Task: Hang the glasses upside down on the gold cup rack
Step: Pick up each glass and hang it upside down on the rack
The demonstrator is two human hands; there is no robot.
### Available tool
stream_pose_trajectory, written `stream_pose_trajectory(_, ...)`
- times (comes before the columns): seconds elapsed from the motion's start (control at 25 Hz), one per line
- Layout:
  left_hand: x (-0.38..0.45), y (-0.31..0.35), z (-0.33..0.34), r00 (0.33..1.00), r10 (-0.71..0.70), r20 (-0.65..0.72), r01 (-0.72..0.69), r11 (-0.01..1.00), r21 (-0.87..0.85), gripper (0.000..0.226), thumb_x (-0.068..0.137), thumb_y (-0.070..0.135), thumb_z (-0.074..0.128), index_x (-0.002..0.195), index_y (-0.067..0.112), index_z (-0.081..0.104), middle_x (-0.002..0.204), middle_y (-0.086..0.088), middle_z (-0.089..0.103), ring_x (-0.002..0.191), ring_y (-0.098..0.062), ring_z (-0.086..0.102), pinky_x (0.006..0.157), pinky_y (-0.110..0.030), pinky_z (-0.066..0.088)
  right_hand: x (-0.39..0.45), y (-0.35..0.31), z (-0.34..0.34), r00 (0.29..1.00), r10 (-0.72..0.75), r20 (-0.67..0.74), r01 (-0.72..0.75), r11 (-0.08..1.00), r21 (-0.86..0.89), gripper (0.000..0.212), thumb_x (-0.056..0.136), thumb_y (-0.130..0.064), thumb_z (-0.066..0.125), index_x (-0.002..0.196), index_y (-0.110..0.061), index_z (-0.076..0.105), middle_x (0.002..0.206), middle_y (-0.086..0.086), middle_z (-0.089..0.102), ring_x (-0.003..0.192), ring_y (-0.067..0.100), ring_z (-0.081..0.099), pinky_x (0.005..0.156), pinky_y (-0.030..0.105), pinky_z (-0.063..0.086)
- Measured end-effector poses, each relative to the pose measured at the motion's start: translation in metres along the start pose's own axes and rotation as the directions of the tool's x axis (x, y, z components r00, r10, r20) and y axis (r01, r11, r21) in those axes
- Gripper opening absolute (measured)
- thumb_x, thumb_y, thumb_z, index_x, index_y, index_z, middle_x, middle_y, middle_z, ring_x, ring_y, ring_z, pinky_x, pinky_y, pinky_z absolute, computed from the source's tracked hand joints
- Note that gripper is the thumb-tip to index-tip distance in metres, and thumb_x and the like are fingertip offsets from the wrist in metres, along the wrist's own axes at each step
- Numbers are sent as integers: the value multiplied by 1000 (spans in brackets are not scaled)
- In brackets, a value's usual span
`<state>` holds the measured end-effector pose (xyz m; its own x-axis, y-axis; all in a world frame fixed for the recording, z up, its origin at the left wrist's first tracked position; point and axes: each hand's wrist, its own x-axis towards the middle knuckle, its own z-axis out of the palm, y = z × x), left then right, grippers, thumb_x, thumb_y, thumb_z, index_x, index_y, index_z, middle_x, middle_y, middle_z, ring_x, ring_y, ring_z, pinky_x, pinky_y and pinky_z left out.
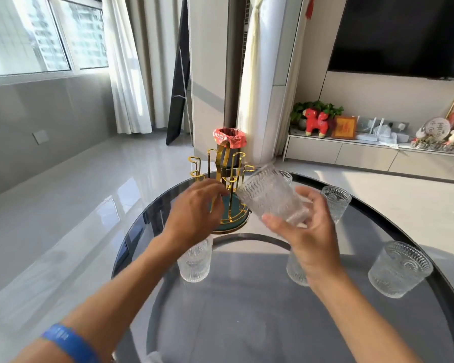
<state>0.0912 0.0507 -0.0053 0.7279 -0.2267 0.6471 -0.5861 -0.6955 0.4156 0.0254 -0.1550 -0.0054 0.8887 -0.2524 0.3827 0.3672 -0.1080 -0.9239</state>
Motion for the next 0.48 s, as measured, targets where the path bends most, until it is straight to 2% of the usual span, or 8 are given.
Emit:
stream_pose_trajectory(0.08,25,-22,-4,996,-89,-27,91,994,66,27,89,8,57,112,14,69,122,-5,68,103,-22,65,86,-39,57,30,-13,4,998,-15,-62,13,999,-32,69,49,-46,89,106,-38,51,105,-4,69,92,15,67,74,31,54)
stream_pose_trajectory(0.2,60,-49,-3,990,-131,44,123,980,157,49,88,4,51,136,14,52,144,-6,53,130,-27,46,102,-45,47,67,-21,17,994,-69,-88,59,991,-118,65,52,-49,86,103,-33,48,103,-3,66,92,14,65,73,25,51)
stream_pose_trajectory(0.36,90,-64,5,967,-4,253,-47,980,194,71,84,-5,40,151,16,31,159,-4,32,146,-26,26,115,-48,33,92,-10,48,983,-180,23,175,908,-381,51,64,-47,82,103,-27,56,102,-6,64,91,14,60,70,28,49)
stream_pose_trajectory(0.48,99,-68,7,942,45,333,-121,970,213,71,83,-5,38,150,16,33,158,-4,33,146,-24,27,115,-48,33,102,2,72,947,-284,150,320,789,-524,48,68,-43,81,108,-26,61,105,-3,67,91,14,59,72,25,47)
